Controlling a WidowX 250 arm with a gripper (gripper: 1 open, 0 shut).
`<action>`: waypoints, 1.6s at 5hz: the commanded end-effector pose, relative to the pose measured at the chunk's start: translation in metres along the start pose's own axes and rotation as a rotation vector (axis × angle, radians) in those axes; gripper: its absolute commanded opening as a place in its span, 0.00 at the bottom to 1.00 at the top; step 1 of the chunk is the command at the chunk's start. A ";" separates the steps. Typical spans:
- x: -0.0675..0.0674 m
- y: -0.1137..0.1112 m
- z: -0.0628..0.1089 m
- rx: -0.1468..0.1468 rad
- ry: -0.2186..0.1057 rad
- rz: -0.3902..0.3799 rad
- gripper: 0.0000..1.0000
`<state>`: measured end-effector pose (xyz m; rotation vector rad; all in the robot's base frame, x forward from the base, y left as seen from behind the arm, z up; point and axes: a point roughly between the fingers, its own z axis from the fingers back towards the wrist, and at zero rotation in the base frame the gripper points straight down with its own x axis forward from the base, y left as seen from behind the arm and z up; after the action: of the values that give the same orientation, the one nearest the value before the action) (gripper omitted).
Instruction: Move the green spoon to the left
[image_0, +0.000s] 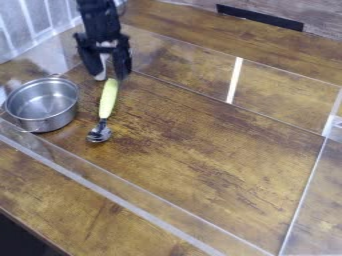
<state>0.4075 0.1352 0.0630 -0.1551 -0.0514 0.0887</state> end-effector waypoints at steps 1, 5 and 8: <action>0.015 -0.014 0.066 0.034 -0.122 0.011 1.00; 0.004 -0.036 0.059 0.021 -0.108 0.036 1.00; 0.009 -0.038 0.051 0.051 -0.089 0.041 1.00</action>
<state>0.4085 0.1110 0.0789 -0.1319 -0.0338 0.1616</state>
